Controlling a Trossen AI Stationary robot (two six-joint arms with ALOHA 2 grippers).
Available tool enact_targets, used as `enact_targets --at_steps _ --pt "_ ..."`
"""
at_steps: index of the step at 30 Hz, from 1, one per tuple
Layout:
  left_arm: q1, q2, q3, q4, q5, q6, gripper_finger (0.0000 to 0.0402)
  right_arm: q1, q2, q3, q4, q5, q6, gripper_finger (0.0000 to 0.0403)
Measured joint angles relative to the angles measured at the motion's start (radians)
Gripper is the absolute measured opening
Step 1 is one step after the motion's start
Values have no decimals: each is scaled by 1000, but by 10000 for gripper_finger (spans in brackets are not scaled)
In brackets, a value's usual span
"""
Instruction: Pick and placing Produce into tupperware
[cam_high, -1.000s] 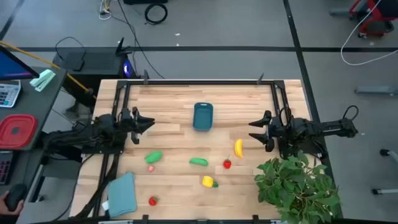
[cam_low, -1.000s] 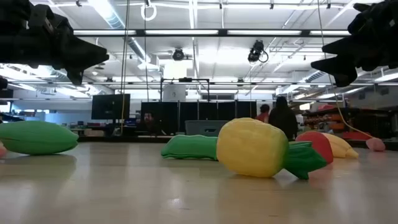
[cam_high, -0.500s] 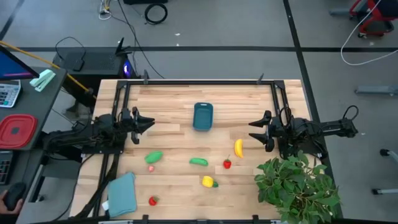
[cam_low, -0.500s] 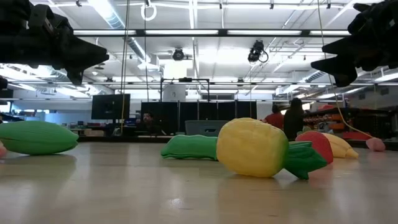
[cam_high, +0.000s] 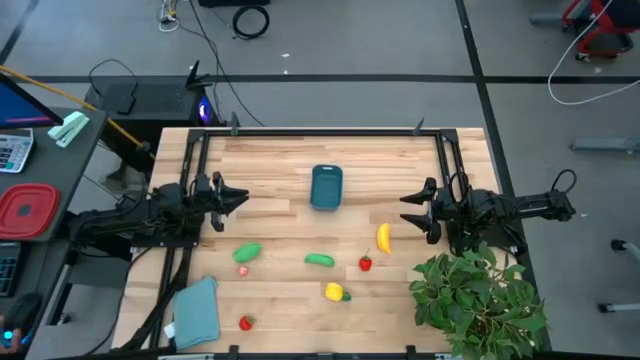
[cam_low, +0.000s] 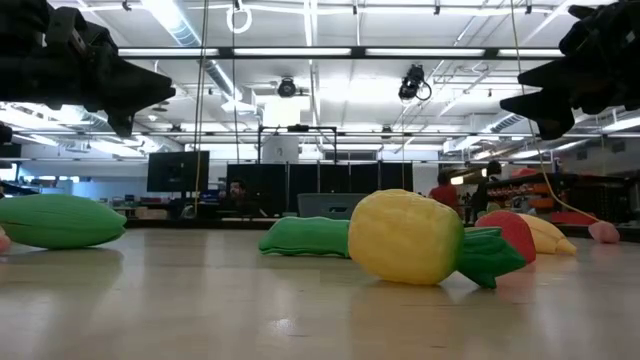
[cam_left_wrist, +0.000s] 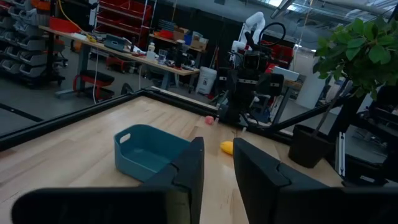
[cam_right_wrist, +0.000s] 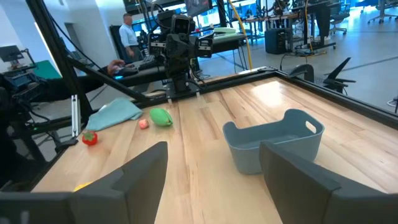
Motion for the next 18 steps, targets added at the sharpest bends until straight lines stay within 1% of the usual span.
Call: enact_targets --at_steps 4,12,18 --pt "0 0 0 0 0 0 87 0 0 0 0 0 0 263" --pt "0 0 0 0 0 0 96 0 0 0 0 0 0 263" --pt "0 0 0 0 0 0 90 0 0 0 0 0 0 263"
